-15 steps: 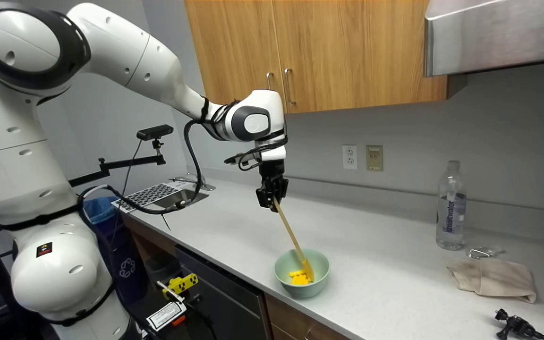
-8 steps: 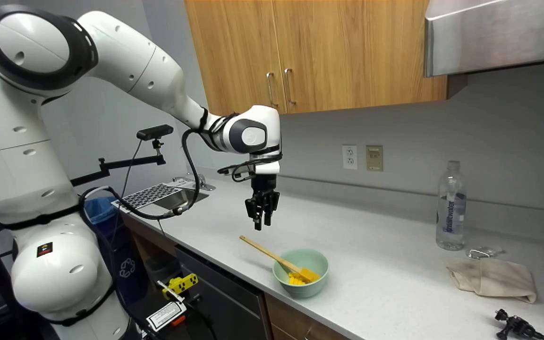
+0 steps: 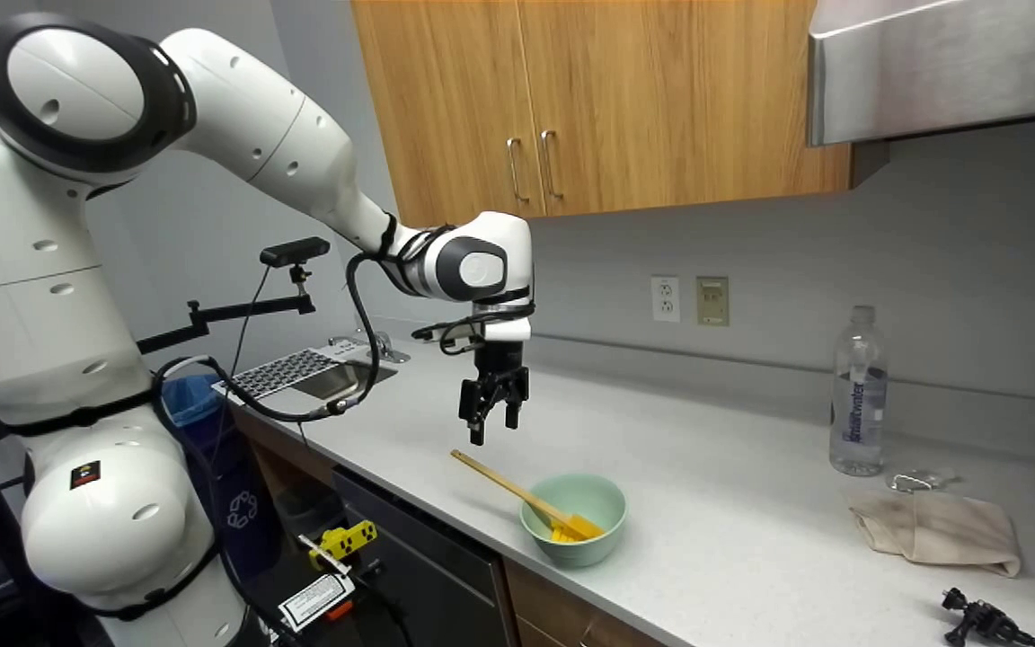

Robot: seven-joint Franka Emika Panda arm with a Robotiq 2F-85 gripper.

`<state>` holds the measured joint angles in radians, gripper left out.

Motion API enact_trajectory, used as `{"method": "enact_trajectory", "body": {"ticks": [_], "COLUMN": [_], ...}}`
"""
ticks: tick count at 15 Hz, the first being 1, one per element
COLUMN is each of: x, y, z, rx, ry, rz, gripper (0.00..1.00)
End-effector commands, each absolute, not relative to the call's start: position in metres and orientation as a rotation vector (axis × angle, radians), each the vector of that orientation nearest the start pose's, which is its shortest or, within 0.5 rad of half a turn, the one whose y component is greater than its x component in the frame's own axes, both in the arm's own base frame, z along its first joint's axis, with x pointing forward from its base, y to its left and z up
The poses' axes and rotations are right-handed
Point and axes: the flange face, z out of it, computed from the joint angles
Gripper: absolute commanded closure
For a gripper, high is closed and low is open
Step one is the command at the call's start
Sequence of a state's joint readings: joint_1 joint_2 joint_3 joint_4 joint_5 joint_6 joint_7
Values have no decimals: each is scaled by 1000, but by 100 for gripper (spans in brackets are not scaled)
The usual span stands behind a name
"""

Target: Use the ladle to stir in the bow

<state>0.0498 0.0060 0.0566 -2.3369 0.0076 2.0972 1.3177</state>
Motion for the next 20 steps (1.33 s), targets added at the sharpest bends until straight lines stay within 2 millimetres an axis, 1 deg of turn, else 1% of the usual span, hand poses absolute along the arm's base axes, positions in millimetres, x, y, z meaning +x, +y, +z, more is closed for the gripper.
{"method": "enact_trajectory", "body": {"ticks": [1, 4, 9, 10, 11, 12, 13, 17, 18, 20], "x": [473, 470, 462, 461, 460, 459, 459, 459, 459, 459], "y": [54, 55, 57, 57, 57, 57, 55, 48, 47, 45], "z": [310, 299, 274, 270, 266, 262, 259, 249, 247, 245], "rx": [-2689, -2655, -2591, -2583, -2577, -2573, -2570, -2559, -2561, -2566], "ry": [1844, 1825, 1739, 1727, 1717, 1708, 1701, 1701, 1703, 1699], "rz": [337, 398, 566, 592, 613, 629, 643, 679, 682, 683], "gripper": [0, 0, 1, 2, 6, 18, 28, 59, 69, 82]}}
